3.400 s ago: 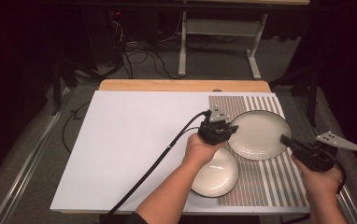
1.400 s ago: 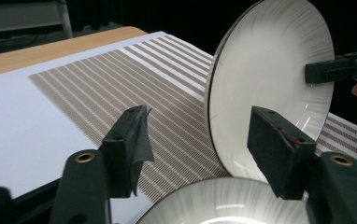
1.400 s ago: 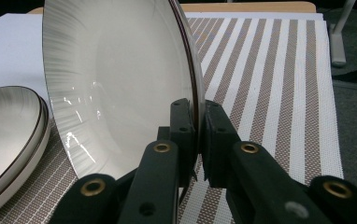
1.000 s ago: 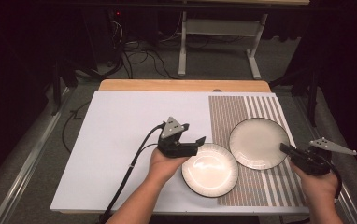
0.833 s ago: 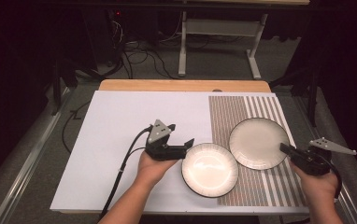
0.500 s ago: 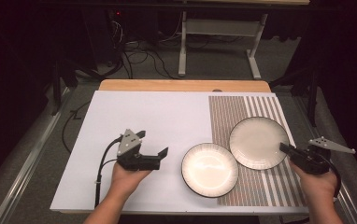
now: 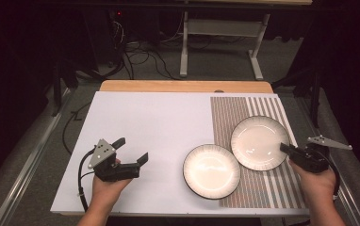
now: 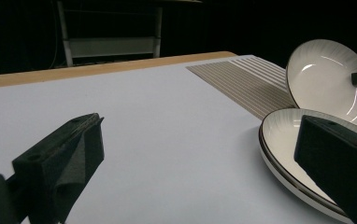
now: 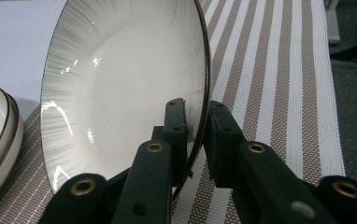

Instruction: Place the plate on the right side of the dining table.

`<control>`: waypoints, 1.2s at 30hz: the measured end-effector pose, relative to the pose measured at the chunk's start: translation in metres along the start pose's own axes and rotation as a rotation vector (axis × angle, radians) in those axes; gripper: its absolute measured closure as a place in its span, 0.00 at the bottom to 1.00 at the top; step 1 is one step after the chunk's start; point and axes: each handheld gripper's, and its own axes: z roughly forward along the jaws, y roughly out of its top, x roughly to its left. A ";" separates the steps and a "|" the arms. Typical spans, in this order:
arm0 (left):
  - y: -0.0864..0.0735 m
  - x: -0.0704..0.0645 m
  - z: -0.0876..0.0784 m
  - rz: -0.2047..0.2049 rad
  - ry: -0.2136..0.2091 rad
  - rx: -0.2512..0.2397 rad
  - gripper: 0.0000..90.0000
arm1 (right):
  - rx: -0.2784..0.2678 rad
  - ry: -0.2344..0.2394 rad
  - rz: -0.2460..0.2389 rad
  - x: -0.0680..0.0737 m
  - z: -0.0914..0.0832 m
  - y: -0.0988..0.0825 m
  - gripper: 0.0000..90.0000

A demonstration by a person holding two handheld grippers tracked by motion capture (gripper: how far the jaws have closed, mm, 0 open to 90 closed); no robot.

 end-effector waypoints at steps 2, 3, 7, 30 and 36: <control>0.001 -0.002 0.002 0.005 -0.007 -0.002 0.03 | 0.010 -0.003 0.009 -0.001 0.002 0.000 0.90; 0.001 -0.002 0.002 0.004 -0.009 -0.004 0.03 | 0.015 -0.004 0.013 -0.001 0.002 0.000 0.90; -0.001 -0.001 0.003 -0.002 -0.012 0.004 0.03 | 0.030 -0.005 0.022 -0.004 0.006 0.000 0.89; 0.000 0.007 0.001 -0.022 0.019 -0.002 0.01 | 0.098 -0.065 0.057 -0.019 0.030 0.002 0.86; 0.001 0.006 0.002 -0.011 0.024 0.003 0.01 | 0.119 -0.088 0.072 -0.021 0.035 -0.001 0.86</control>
